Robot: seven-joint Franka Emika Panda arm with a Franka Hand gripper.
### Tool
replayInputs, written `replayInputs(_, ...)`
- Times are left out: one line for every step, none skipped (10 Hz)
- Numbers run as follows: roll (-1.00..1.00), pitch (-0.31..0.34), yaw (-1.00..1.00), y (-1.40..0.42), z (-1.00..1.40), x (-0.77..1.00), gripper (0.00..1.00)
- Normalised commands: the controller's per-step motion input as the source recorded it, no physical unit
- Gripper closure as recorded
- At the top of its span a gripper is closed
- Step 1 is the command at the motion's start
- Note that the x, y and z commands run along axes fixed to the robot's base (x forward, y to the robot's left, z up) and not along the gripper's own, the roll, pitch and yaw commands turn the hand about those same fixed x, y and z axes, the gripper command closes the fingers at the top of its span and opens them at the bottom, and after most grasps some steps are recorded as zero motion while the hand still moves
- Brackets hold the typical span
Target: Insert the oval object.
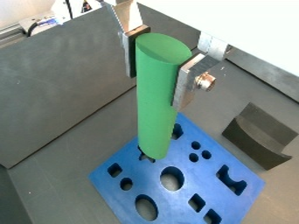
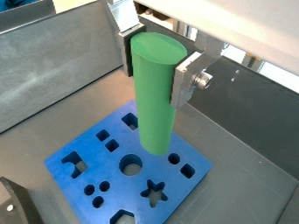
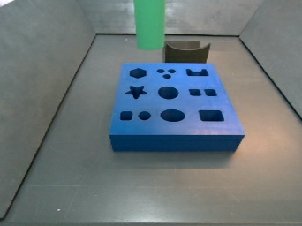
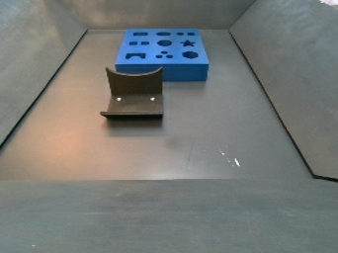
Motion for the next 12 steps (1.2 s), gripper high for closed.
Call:
replayInputs(0.00, -0.131, -0.13, -0.27, -0.65, 0.22, 1.00)
replayInputs(0.11, -0.063, -0.09, -0.55, -1.00, 0.39, 1.00)
replayInputs(0.16, -0.044, -0.03, -0.70, -1.00, 0.28, 1.00)
replayInputs(0.21, -0.021, -0.05, -0.71, -0.95, 0.28, 1.00)
replayInputs(0.30, 0.029, -0.18, -0.57, -0.63, 0.44, 1.00)
replayInputs(0.30, 0.107, -0.30, -0.37, -0.32, 0.40, 1.00)
replayInputs(0.30, 0.193, -0.28, -0.25, -0.17, 0.37, 1.00)
replayInputs(0.13, 0.117, -0.26, -0.12, -0.39, 0.31, 1.00)
replayInputs(0.04, 0.076, -0.31, 0.00, -0.41, 0.28, 1.00)
replayInputs(0.01, 0.083, -0.31, 0.06, -0.35, 0.15, 1.00)
replayInputs(0.00, 0.060, -0.13, 0.08, -0.29, 0.04, 1.00)
replayInputs(0.00, 0.046, -0.04, 0.16, -0.22, 0.00, 1.00)
